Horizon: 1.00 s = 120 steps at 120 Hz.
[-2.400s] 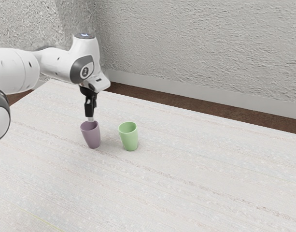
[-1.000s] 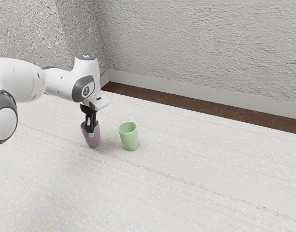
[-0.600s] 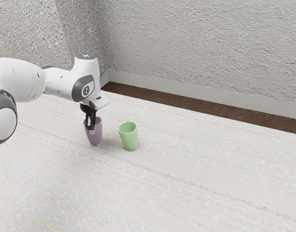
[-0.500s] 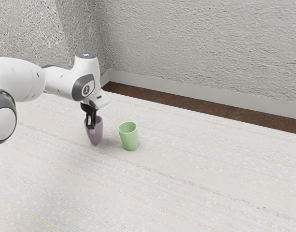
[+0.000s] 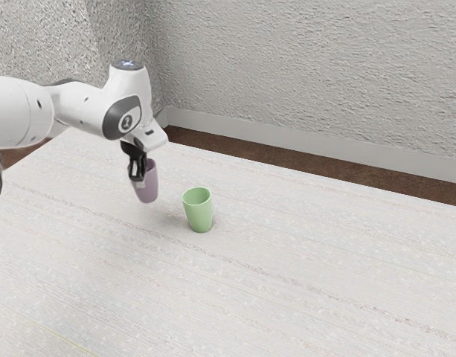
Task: Place the left cup onto the right cup
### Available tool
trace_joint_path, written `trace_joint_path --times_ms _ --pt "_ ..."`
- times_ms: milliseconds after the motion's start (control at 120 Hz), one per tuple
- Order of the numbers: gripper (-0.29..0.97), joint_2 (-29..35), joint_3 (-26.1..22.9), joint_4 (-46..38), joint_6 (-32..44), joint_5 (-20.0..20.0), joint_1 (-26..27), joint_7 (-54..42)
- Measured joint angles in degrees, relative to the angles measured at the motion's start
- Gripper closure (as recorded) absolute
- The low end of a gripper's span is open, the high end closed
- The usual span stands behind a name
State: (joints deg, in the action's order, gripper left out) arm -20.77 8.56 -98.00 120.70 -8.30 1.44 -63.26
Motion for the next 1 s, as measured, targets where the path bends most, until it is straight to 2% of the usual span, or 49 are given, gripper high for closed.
trace_joint_path --times_ms 358,1000 --pt "0.79 4.56 0.0 -1.25 -0.72 -2.84 2.08 1.39" --pt "0.79 5.05 0.04 -0.64 -0.94 -5.22 8.11 3.42"
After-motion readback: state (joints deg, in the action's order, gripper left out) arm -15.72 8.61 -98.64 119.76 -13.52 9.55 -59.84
